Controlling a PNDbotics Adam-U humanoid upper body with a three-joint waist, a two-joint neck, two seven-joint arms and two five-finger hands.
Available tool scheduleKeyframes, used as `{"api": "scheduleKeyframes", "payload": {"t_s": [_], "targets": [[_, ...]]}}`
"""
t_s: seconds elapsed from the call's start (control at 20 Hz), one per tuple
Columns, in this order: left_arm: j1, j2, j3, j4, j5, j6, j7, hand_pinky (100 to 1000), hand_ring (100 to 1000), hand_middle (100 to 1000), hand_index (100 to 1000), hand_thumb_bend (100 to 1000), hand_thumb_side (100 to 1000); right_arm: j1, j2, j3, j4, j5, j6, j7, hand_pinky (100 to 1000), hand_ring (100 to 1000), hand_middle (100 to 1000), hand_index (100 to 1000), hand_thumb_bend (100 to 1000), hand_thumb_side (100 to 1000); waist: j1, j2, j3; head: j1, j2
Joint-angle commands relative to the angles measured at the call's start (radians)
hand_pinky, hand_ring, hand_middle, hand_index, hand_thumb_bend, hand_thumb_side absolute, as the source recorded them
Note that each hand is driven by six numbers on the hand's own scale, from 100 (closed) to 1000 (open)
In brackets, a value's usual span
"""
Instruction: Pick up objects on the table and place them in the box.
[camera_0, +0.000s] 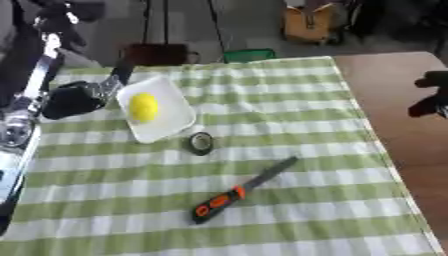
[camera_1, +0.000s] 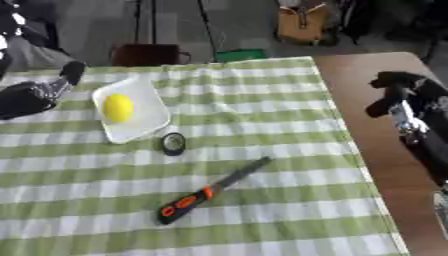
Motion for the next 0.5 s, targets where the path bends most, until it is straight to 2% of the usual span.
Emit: {"api": "scheduleKeyframes", "payload": {"t_s": [0.05, 0.1, 0.2, 0.5], "targets": [[-0.013, 0.058, 0.03, -0.051, 0.17, 0.043, -0.052, 558, 775, 730, 894, 404, 648, -0.003, -0.025, -0.01, -0.023, -0.002, -0.001, -0.002, 584, 556, 705, 794, 147, 623, -0.003, -0.02, 0.004, -0.001, -0.002], [-0.014, 0.074, 0.042, -0.058, 0.257, 0.055, -0.074, 556, 774, 727, 894, 401, 650, -0.003, -0.026, -0.011, -0.023, -0.003, -0.001, -0.003, 584, 556, 704, 793, 149, 622, -0.003, -0.02, 0.004, -0.002, 0.0], [-0.016, 0.092, 0.059, -0.069, 0.355, 0.073, -0.108, 555, 773, 726, 894, 398, 652, -0.001, -0.024, -0.013, -0.023, -0.003, 0.001, -0.006, 584, 556, 705, 793, 150, 623, -0.003, -0.022, 0.003, -0.003, 0.003], [-0.016, 0.101, 0.071, -0.076, 0.395, 0.097, -0.137, 550, 770, 723, 890, 380, 669, 0.001, -0.023, -0.011, -0.023, -0.002, 0.002, -0.004, 584, 555, 705, 793, 154, 622, -0.005, -0.023, 0.005, -0.002, 0.002]]}}
